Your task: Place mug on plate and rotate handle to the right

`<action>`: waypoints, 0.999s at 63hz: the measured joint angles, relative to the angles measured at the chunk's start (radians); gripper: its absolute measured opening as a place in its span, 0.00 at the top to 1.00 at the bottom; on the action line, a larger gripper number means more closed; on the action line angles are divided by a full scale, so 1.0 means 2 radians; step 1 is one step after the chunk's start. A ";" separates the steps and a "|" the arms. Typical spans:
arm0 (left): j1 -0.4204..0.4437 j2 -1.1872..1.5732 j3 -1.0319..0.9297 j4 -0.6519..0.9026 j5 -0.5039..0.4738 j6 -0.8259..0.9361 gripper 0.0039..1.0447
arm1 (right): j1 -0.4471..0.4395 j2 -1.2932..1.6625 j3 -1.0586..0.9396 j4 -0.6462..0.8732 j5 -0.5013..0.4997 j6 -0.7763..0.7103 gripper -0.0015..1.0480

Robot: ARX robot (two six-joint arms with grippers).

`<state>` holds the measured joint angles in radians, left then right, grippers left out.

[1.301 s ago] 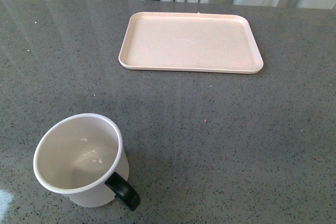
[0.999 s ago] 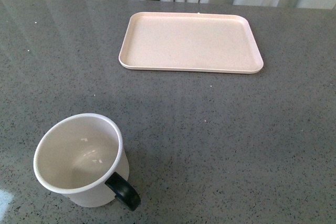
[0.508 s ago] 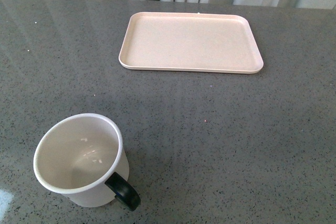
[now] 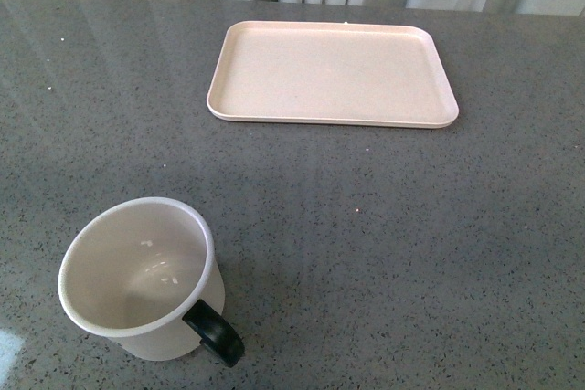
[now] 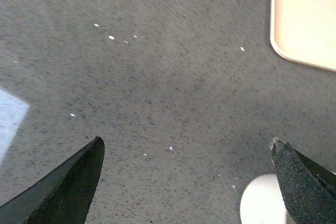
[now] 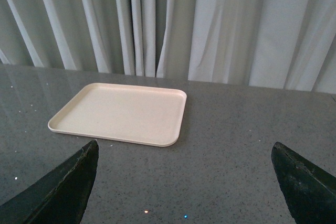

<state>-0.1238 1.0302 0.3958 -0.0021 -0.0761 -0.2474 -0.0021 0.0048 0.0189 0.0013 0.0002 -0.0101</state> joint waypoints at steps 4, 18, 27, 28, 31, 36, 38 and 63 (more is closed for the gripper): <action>-0.007 0.026 0.004 0.010 0.000 0.004 0.09 | 0.000 0.000 0.000 0.000 0.000 0.000 0.09; -0.030 0.097 0.010 0.038 0.042 0.011 0.09 | 0.000 0.000 0.000 0.000 0.000 0.000 0.09; -0.038 0.115 0.014 0.043 0.055 0.015 0.09 | 0.000 0.000 0.000 0.000 0.000 0.000 0.09; -0.038 0.116 0.014 0.044 0.056 0.015 0.09 | 0.000 0.000 0.000 0.000 0.000 0.000 0.09; -0.039 0.119 0.017 0.044 0.058 0.018 0.09 | 0.000 0.000 0.000 0.000 0.000 0.000 0.09; -0.039 0.125 0.021 0.046 0.065 0.022 0.09 | 0.000 0.000 0.000 0.000 0.000 0.000 0.09; -0.039 0.127 0.022 0.047 0.066 0.024 0.09 | 0.000 0.000 0.000 0.000 0.000 0.000 0.09; -0.039 0.149 0.023 0.056 0.127 0.057 0.09 | 0.000 0.000 0.000 0.000 0.000 0.000 0.09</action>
<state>-0.2028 1.3277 0.4427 0.1108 0.1783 -0.1326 -0.0021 0.0048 0.0189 0.0013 0.0002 -0.0101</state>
